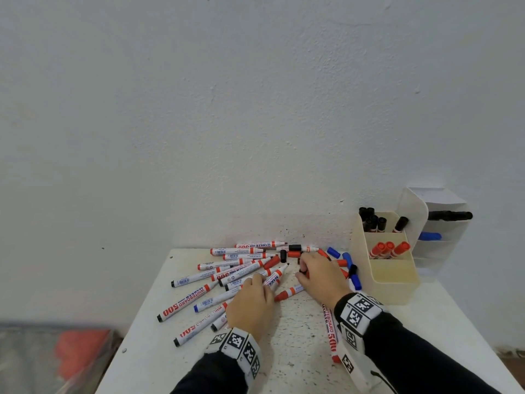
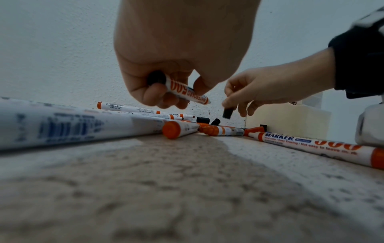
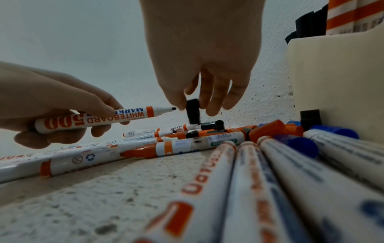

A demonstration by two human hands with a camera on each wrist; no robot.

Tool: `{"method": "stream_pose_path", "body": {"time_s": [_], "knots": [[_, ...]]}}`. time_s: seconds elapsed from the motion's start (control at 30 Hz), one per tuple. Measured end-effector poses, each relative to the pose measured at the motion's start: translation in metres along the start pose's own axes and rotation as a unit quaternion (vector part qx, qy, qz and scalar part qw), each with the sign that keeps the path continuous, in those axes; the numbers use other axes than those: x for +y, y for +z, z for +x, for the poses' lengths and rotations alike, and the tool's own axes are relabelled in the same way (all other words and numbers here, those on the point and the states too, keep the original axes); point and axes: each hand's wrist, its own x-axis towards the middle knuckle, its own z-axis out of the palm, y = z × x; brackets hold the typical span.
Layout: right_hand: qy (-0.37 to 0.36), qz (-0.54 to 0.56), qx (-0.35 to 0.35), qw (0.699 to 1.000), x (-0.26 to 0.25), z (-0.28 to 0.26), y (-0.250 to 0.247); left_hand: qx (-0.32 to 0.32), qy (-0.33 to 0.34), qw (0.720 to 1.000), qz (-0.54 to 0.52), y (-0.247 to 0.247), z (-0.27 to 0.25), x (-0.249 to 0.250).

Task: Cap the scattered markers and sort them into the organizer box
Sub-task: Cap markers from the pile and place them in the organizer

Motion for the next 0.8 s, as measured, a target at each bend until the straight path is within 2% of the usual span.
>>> {"method": "stream_pose_path", "body": {"time_s": [0.13, 0.47, 0.57, 0.63, 0.8], "knots": [[0.014, 0.156, 0.027, 0.987, 0.002, -0.001, -0.002, -0.008, -0.001, 1.0, -0.002, -0.001, 0.0, 0.0], [0.03, 0.246, 0.065, 0.967, -0.001, -0.002, -0.01, -0.02, 0.024, 1.0, 0.0, 0.0, -0.001, 0.001], [0.072, 0.327, 0.112, 0.936, -0.004, -0.003, -0.011, -0.014, 0.03, 0.999, 0.002, 0.0, -0.003, 0.003], [0.095, 0.354, 0.118, 0.923, -0.004, -0.002, -0.011, -0.009, 0.034, 0.999, -0.001, 0.0, -0.004, 0.003], [0.072, 0.306, 0.054, 0.948, 0.0, -0.005, -0.007, 0.003, 0.045, 0.999, -0.008, -0.001, -0.005, 0.004]]}}
